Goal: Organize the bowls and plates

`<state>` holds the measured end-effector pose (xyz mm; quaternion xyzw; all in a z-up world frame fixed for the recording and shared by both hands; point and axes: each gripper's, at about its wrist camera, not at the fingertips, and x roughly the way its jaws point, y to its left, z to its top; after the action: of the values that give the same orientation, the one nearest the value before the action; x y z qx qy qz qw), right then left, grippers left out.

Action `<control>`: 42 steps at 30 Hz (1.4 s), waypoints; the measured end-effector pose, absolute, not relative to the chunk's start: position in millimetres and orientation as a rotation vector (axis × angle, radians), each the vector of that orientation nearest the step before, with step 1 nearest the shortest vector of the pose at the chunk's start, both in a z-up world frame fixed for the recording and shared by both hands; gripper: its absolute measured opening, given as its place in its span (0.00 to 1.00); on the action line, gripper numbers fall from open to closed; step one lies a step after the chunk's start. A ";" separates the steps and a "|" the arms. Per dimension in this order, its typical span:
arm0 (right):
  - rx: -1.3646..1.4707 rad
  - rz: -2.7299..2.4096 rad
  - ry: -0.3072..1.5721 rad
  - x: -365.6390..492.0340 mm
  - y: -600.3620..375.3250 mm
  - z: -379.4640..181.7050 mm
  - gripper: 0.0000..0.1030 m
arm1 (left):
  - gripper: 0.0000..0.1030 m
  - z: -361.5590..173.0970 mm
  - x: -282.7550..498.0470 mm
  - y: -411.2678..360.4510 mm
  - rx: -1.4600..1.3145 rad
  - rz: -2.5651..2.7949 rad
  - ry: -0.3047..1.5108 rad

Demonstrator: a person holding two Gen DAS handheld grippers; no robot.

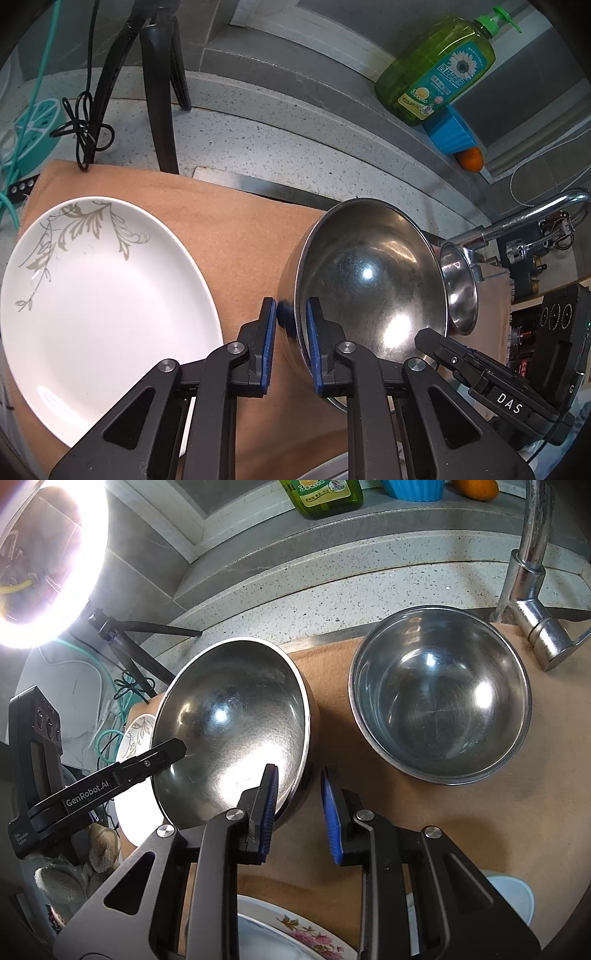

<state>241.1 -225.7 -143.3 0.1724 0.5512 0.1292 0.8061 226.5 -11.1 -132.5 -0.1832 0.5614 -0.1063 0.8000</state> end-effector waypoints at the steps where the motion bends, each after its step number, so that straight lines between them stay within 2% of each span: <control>1: 0.368 0.276 1.180 241.0 -225.7 -143.3 0.24 | 0.14 -132.6 226.4 -10.9 -0.393 -0.229 1.205; 13: 0.358 0.258 1.153 238.3 -231.1 -136.1 0.24 | 0.15 -128.2 224.0 -8.1 -0.375 -0.228 1.189; 24: 0.322 0.219 1.041 230.2 -238.7 -100.6 0.25 | 0.18 -113.4 218.5 13.1 -0.381 -0.195 1.144; 42: 0.247 0.414 1.025 218.1 -163.7 -78.2 0.25 | 0.18 -111.7 197.1 87.9 -0.434 -0.065 1.114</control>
<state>218.1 -163.7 -78.2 0.1170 0.4853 0.1959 0.8440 197.1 87.9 -111.7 -0.2041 0.5245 -0.0306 0.8260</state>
